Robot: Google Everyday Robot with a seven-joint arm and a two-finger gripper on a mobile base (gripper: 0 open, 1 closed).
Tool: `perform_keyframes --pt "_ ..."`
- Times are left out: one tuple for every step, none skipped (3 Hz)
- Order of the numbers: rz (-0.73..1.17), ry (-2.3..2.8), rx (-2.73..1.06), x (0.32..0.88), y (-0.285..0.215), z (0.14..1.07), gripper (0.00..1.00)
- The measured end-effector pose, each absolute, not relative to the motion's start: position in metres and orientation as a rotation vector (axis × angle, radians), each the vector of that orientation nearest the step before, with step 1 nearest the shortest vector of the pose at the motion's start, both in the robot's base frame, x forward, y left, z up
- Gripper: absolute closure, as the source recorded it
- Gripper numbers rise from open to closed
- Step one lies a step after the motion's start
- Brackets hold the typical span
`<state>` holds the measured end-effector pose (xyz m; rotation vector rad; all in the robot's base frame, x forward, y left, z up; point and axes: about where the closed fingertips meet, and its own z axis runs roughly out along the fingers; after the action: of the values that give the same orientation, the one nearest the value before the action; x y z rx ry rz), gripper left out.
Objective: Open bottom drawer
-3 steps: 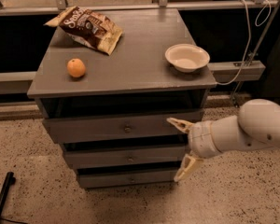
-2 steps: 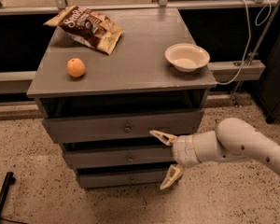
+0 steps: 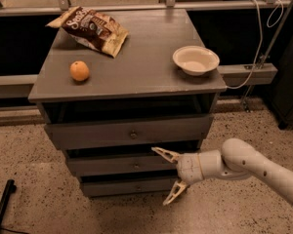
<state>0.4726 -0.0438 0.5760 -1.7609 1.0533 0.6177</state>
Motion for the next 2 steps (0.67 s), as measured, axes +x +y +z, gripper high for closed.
perform_keyframes --pt "0.518 1.194 -1.843 0.475 -0.054 0.520 0.00" --pt "0.412 1.327 -1.859 0.484 -0.072 0.473 0.00"
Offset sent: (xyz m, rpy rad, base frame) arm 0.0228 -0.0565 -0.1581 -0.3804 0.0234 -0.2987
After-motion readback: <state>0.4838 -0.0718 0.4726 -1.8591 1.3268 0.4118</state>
